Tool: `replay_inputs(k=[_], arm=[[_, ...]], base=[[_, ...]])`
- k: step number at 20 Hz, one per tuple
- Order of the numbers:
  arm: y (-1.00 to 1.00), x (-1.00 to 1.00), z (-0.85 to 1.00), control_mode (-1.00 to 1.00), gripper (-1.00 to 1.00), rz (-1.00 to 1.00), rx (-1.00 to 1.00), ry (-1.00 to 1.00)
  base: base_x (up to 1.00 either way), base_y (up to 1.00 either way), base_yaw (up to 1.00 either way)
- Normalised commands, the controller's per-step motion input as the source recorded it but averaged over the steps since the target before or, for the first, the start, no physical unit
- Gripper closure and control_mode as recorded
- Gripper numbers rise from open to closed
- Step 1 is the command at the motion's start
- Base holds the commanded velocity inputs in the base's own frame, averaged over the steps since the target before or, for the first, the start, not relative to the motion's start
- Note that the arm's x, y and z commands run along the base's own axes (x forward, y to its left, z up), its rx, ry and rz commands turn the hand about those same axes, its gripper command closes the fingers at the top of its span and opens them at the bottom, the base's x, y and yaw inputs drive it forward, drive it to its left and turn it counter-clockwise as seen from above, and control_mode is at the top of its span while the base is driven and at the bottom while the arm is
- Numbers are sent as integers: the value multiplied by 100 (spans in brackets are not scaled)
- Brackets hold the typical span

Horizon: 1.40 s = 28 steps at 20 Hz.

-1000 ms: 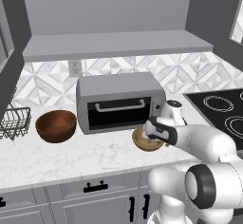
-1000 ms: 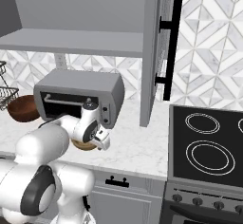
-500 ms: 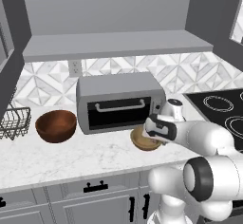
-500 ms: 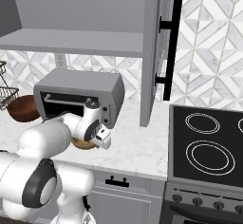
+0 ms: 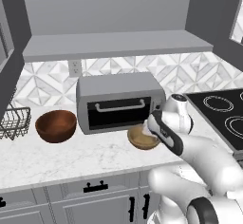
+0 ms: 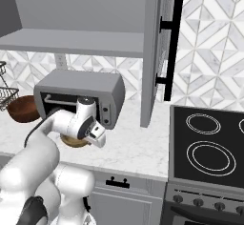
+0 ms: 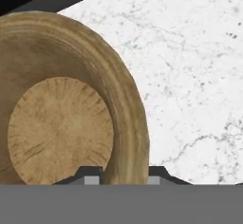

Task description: Pick up the bowls on the counter and stack them on top of one another in the open cabinet. Place the smaller bowl on top of the larger bowl.

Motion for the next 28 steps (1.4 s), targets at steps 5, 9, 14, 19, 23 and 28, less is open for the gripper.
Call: replay_inputs(k=[5,9,14,19,23,28], arm=[[100,-63,52,-100,100,5,-3,-17],[100,-52,51,-100,100,5,0,-20],[100,-19,75,-100,100,1,0,-21],[100,-1,85,-100,100,0,-1,-22],[100,11,64,-100,100,-3,0,-20],[100,38,32,-100,100,-14,0,-15]], base=[[0,0,0],[0,0,0],[0,0,0],[0,0,0],[0,0,0],[0,0,0]])
